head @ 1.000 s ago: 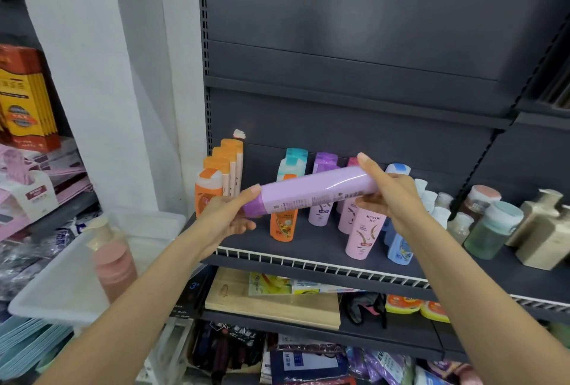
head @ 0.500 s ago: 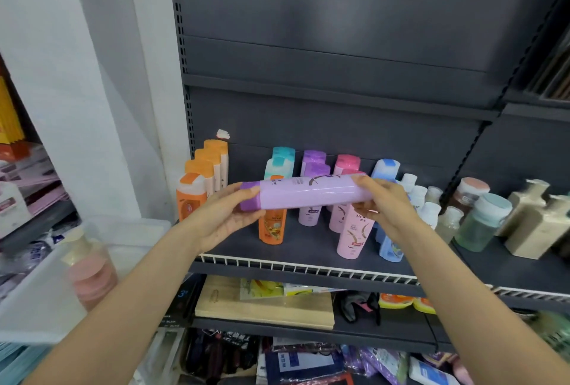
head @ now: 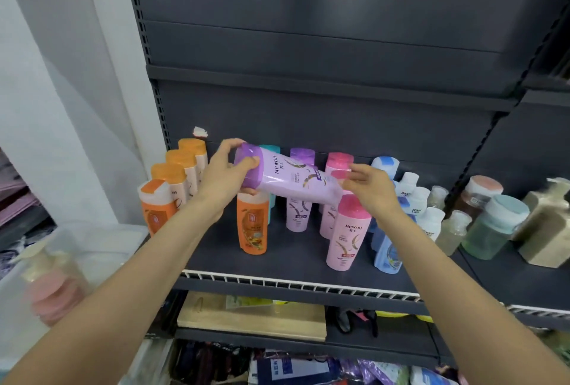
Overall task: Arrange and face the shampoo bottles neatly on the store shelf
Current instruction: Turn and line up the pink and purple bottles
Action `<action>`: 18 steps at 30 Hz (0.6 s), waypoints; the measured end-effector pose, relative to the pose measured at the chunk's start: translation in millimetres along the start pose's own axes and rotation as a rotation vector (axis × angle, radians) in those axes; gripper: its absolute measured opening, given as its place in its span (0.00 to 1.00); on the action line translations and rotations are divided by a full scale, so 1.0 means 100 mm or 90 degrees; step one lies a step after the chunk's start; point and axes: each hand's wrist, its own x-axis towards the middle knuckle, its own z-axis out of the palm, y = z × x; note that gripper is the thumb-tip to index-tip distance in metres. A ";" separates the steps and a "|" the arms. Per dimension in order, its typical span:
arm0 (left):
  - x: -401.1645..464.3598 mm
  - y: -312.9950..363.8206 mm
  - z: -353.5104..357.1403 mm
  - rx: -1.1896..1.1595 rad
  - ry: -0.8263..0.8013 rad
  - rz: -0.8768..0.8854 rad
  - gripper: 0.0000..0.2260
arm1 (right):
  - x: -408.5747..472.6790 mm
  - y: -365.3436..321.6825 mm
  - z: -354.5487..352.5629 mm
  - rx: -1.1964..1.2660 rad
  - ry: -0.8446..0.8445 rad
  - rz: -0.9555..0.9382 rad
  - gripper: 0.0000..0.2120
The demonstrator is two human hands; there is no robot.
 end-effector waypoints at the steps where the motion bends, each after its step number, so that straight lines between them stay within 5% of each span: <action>1: 0.05 -0.01 0.05 0.044 -0.006 0.023 0.17 | 0.10 0.07 0.00 -0.075 -0.025 -0.015 0.23; 4: 0.20 -0.09 0.21 0.200 -0.041 0.106 0.17 | 0.29 0.28 -0.02 -0.287 -0.111 -0.042 0.24; 11: 0.46 -0.38 0.67 0.593 -0.250 0.223 0.22 | 0.48 0.51 -0.01 -0.433 -0.237 -0.088 0.22; 18: 0.59 -0.61 0.88 0.676 -0.397 0.199 0.26 | 0.53 0.54 0.01 -0.426 -0.215 -0.095 0.19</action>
